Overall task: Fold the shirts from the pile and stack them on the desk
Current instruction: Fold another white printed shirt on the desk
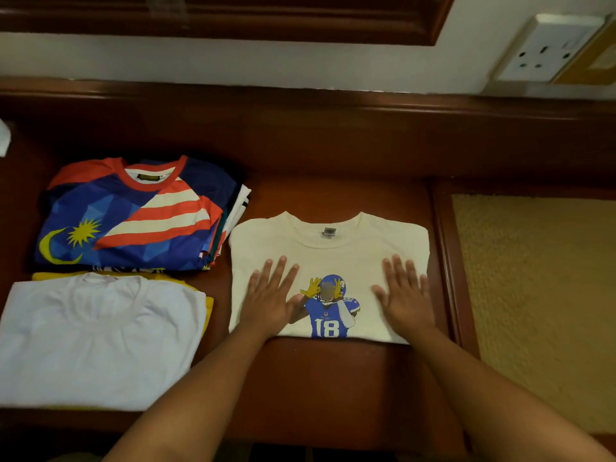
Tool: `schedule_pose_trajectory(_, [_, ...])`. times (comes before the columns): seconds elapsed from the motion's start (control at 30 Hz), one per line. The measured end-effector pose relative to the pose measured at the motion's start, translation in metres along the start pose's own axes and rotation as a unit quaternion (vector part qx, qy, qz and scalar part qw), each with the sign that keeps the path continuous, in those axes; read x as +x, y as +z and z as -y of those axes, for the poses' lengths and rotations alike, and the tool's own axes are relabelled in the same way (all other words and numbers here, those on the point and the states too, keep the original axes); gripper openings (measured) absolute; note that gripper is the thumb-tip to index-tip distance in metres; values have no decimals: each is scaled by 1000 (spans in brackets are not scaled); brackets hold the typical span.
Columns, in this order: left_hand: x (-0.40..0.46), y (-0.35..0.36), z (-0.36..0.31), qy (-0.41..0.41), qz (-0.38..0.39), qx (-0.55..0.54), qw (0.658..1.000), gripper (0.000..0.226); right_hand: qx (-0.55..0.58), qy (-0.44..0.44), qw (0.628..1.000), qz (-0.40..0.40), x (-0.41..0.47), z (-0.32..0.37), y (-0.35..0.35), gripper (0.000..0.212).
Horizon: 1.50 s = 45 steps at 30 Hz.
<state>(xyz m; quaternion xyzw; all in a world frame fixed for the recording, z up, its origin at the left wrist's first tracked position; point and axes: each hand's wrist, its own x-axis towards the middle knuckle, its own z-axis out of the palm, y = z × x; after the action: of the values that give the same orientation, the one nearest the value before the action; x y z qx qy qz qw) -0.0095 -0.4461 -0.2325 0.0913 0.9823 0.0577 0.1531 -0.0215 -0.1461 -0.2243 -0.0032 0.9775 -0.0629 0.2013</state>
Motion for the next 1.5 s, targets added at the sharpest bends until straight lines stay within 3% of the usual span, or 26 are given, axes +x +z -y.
schedule_pose_trajectory(0.13, [-9, -8, -15, -33, -8, -24, 999, 79, 34, 122, 992, -13, -9, -1, -9, 70])
schedule_pose_trajectory(0.3, [-24, 1, -53, -23, 21, -31, 999, 78, 54, -82, 995, 9, -36, 37, 20, 70])
schedule_pose_trajectory(0.37, [-30, 8, -41, -41, 11, -25, 999, 72, 32, -91, 995, 7, -36, 23, 25, 67])
schedule_pose_trajectory(0.47, [-45, 13, -9, -110, -16, -20, 994, 64, 23, -16, 999, -15, -37, -9, 20, 65])
schedule_pose_trajectory(0.57, [-56, 8, 8, -215, 0, -79, 973, 71, 61, 80, 995, -14, -44, -28, 9, 64])
schedule_pose_trajectory(0.63, [-54, -3, 3, -273, -16, -143, 951, 79, 114, 112, 985, -60, -43, -24, -1, 66])
schedule_pose_trajectory(0.73, [-37, -22, -4, -358, -65, -238, 901, 81, 257, 212, 937, -105, -25, -15, -17, 66])
schedule_pose_trajectory(0.87, [-2, -38, 10, -432, -68, -394, 808, 78, 432, 279, 855, -68, -3, -7, -34, 64])
schedule_pose_trajectory(0.97, [15, -48, 20, -435, -60, -458, 773, 71, 538, 315, 780, -47, 7, -5, -44, 57])
schedule_pose_trajectory(1.03, [21, -54, 24, -437, -52, -478, 760, 61, 567, 319, 759, -30, 13, -8, -48, 51])
schedule_pose_trajectory(1.13, [24, -57, 29, -420, -46, -485, 766, 56, 581, 302, 756, 12, 16, -12, -52, 31])
schedule_pose_trajectory(1.23, [23, -55, 27, -379, -64, -495, 780, 60, 582, 286, 760, 28, 17, -15, -58, 41])
schedule_pose_trajectory(1.33, [17, -58, 24, -342, -110, -501, 787, 80, 594, 254, 762, 32, 16, -15, -63, 40])
schedule_pose_trajectory(1.4, [15, -58, 25, -304, -114, -488, 811, 84, 573, 232, 786, 7, 13, -12, -65, 46])
schedule_pose_trajectory(1.5, [15, -57, 25, -266, -66, -528, 804, 55, 498, 176, 848, -46, 6, -4, -69, 74])
